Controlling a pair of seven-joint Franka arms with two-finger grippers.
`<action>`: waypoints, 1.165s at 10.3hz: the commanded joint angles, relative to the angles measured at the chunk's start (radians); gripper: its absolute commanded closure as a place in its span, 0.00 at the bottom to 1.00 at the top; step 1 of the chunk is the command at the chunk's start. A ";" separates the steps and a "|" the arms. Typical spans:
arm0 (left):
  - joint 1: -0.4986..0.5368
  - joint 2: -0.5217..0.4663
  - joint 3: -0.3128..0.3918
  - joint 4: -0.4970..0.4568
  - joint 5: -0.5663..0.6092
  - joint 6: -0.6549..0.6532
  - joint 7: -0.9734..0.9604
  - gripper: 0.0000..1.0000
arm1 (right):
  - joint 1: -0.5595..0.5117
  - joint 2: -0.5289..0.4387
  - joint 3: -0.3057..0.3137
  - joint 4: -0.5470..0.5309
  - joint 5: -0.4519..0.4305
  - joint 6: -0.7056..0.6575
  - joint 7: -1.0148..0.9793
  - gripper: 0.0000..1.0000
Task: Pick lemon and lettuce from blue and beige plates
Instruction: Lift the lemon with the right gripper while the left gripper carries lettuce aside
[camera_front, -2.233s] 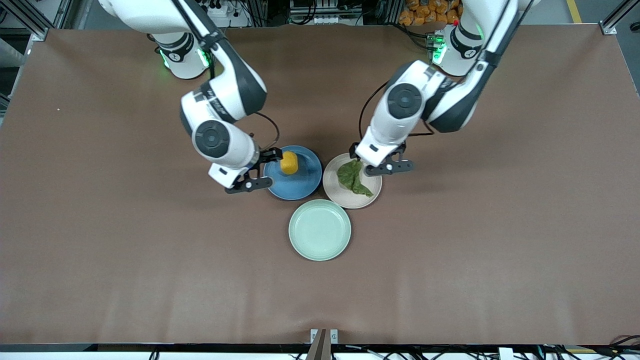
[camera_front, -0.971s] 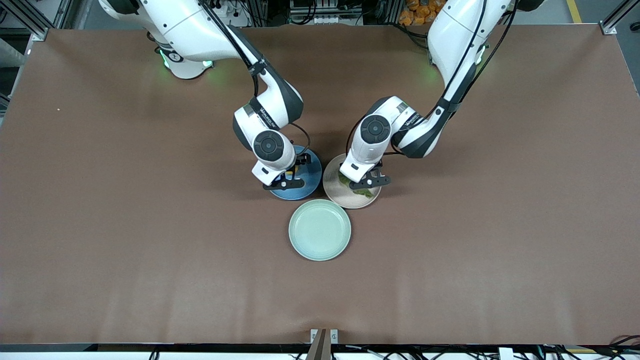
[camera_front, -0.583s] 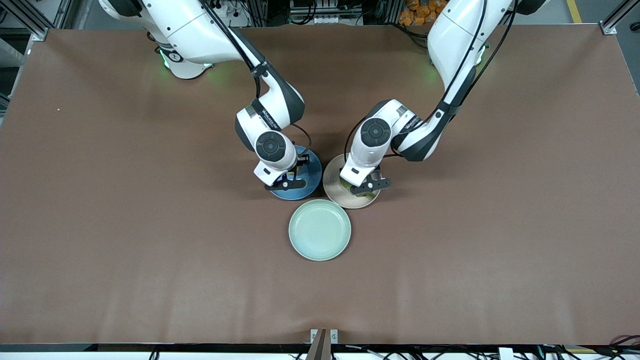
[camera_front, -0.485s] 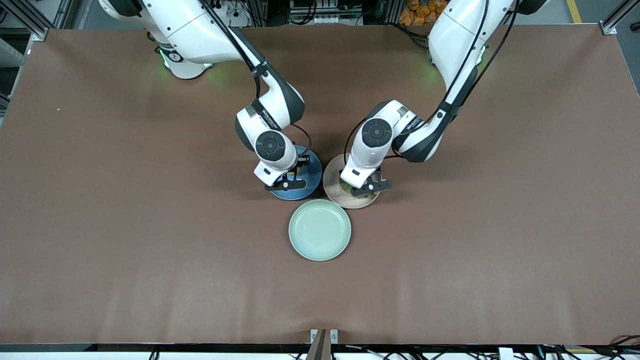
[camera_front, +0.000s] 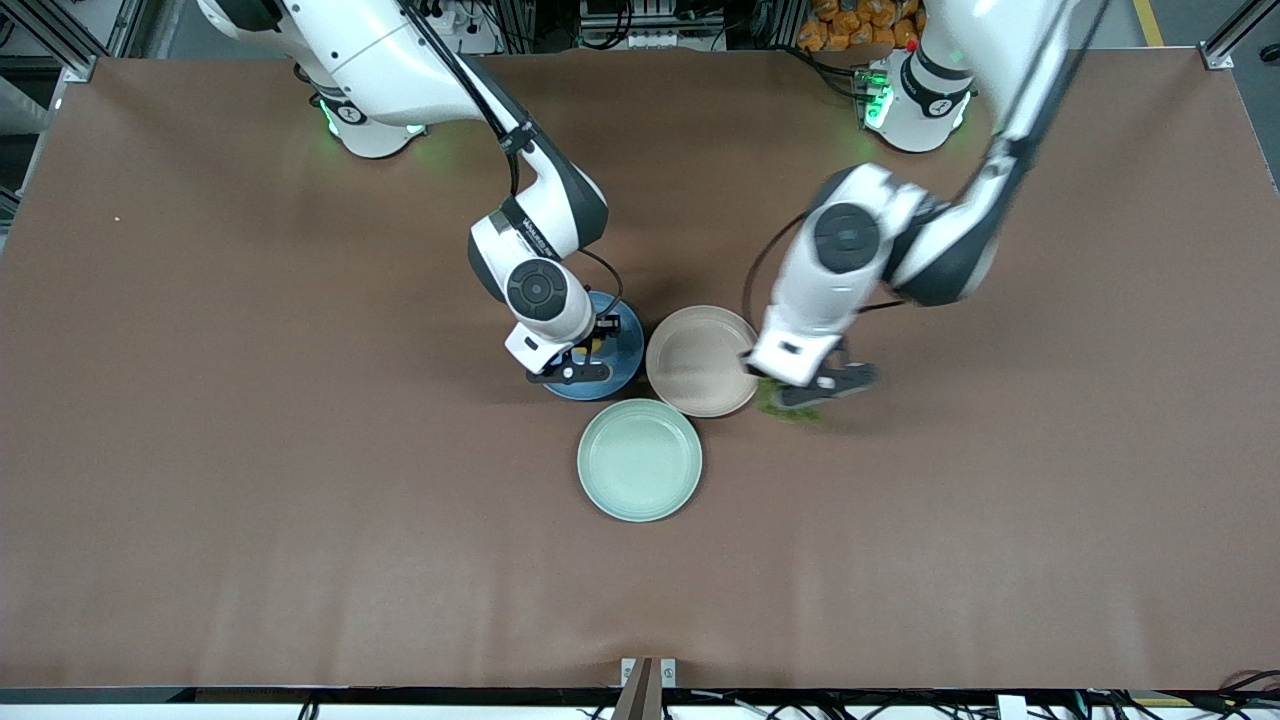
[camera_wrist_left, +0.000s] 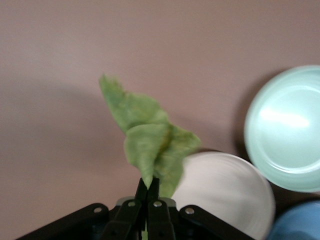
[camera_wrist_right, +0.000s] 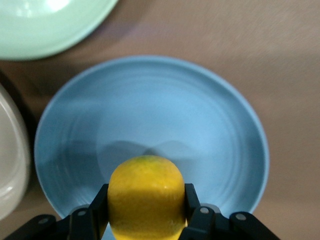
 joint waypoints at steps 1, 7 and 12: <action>0.116 -0.007 -0.011 -0.045 0.017 -0.028 0.162 1.00 | -0.057 -0.064 0.002 -0.003 0.000 -0.044 0.006 1.00; 0.220 0.071 -0.009 -0.089 0.013 -0.028 0.149 0.97 | -0.165 -0.063 -0.041 0.048 -0.169 -0.056 -0.076 1.00; 0.235 0.053 -0.006 -0.117 0.019 -0.068 0.171 0.58 | -0.319 -0.061 -0.041 0.046 -0.172 -0.053 -0.378 1.00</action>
